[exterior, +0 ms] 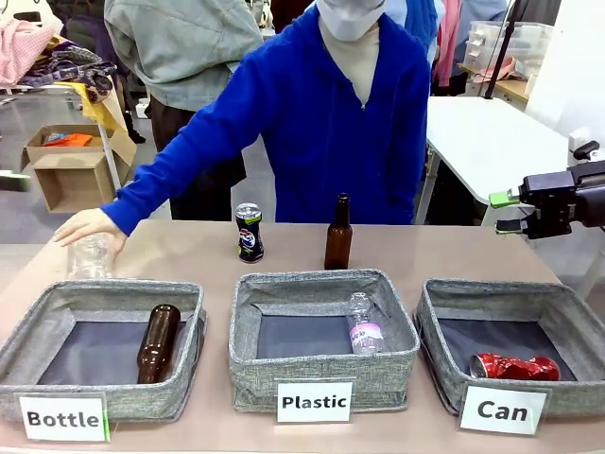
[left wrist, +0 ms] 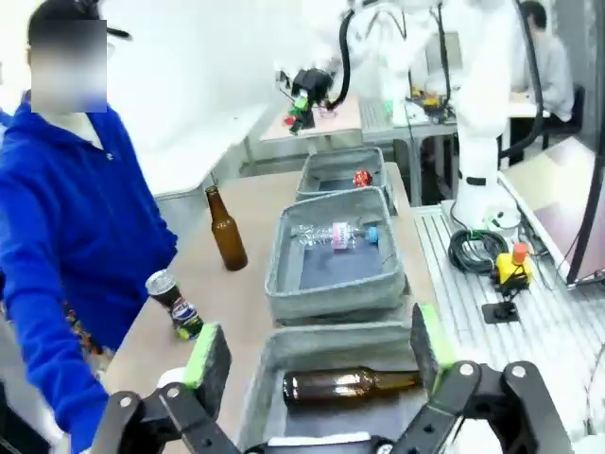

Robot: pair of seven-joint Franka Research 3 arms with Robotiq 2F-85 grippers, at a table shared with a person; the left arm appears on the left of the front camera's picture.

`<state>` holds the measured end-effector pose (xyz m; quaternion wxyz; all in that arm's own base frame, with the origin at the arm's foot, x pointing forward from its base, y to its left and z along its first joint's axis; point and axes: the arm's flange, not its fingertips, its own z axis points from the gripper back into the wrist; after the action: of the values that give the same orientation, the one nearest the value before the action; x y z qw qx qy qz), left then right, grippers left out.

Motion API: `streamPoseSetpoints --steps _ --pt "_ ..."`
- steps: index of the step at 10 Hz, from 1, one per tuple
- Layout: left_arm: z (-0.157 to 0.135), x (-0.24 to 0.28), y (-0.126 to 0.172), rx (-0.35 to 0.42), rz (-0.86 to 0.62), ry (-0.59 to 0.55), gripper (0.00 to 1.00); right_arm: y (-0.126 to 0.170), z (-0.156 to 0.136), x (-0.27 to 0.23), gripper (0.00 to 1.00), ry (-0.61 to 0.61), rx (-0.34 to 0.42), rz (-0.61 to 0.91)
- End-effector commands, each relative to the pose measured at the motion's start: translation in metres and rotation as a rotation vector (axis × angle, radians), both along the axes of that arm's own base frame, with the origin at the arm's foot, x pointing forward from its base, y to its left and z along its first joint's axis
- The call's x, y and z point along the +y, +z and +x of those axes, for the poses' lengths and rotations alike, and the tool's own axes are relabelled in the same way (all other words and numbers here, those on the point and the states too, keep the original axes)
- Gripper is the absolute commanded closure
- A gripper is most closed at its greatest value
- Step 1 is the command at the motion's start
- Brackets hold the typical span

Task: Sort the can waste into the basket.
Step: Pick up the can waste from the table and place it in the right Fabric basket.

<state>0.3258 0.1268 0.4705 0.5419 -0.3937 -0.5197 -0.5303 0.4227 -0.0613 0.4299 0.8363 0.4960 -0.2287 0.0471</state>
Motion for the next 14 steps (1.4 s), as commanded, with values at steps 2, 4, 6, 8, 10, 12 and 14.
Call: streamPoseSetpoints --steps 2,4,6,8,10,12,14 --pt "-0.008 0.084 -0.016 0.058 -0.156 0.165 0.00 0.001 -0.001 -0.001 0.00 0.010 -0.021 0.000" --pt "-0.014 0.116 -0.027 0.083 -0.266 0.211 0.00 0.001 -0.001 -0.001 0.00 0.010 -0.021 0.000" --pt "-0.011 0.119 -0.035 0.077 -0.286 0.218 0.00 0.001 -0.001 -0.001 0.00 0.010 -0.021 0.000" --pt "0.005 0.095 -0.030 0.081 -0.236 0.200 0.00 0.001 -0.001 -0.001 0.00 0.010 -0.021 0.000" --pt "0.057 0.049 -0.021 0.138 -0.106 0.142 0.00 0.001 -0.001 -0.001 0.00 0.010 -0.021 0.000" --pt "0.124 -0.013 -0.023 0.229 0.001 0.069 0.00 0.001 -0.001 -0.001 0.00 0.010 -0.021 0.000" --pt "0.169 -0.083 -0.030 0.245 0.102 0.035 0.00 0.001 -0.001 -0.001 0.00 0.010 -0.021 0.000"
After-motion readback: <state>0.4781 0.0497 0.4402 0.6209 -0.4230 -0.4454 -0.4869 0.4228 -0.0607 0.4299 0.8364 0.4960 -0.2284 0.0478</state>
